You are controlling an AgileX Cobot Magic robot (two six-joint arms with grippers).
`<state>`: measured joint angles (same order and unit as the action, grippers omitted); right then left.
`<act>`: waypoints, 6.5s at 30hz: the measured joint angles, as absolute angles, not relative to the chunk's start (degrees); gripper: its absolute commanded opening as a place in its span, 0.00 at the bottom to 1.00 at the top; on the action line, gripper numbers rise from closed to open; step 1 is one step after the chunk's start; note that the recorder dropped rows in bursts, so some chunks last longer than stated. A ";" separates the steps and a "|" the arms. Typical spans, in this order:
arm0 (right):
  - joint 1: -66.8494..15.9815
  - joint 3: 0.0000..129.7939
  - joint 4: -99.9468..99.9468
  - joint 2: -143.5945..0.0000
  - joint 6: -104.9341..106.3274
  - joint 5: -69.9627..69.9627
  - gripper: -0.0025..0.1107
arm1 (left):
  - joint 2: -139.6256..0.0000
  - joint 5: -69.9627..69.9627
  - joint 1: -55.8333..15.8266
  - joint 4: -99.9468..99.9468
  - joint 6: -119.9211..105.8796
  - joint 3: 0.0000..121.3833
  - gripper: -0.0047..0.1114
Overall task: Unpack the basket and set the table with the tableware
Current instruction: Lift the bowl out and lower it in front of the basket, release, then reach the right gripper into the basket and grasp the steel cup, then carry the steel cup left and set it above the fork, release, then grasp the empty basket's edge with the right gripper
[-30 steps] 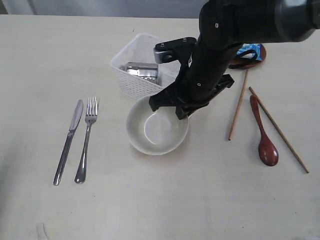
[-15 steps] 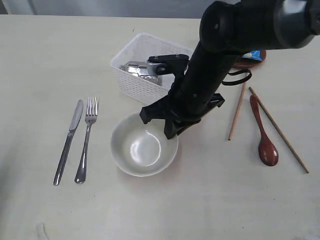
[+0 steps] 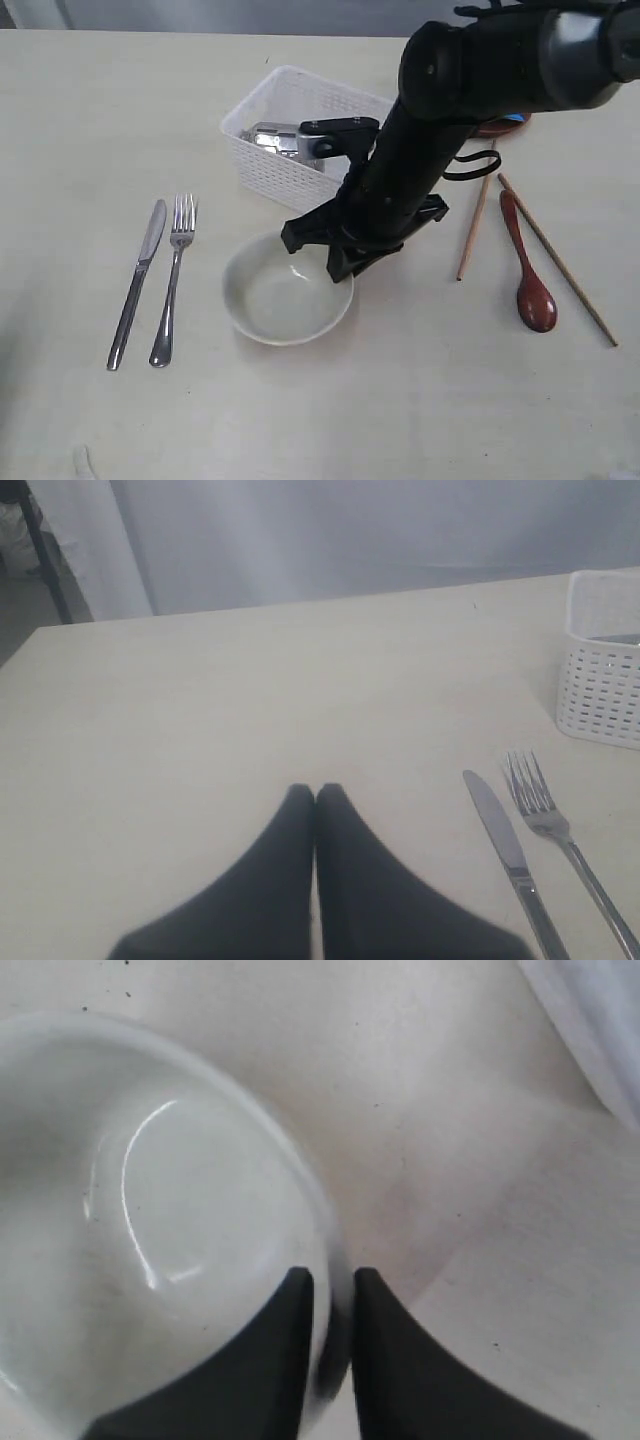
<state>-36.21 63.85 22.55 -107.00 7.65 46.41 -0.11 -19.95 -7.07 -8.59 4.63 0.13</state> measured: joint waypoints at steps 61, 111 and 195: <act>-21.81 89.76 56.40 -121.68 34.98 46.43 0.02 | -0.11 -19.95 -7.07 -8.59 4.63 0.13 0.04; -50.30 146.10 0.00 -146.21 2.88 68.15 0.02 | -0.11 -19.95 -7.07 -8.59 4.63 0.13 0.04; -26.92 93.89 6.22 -99.93 19.51 62.85 0.02 | -0.11 -19.95 -7.07 -8.59 4.63 0.13 0.04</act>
<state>-26.92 93.89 6.22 -99.93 19.51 62.85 -0.11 -19.95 -7.07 -8.59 4.63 0.13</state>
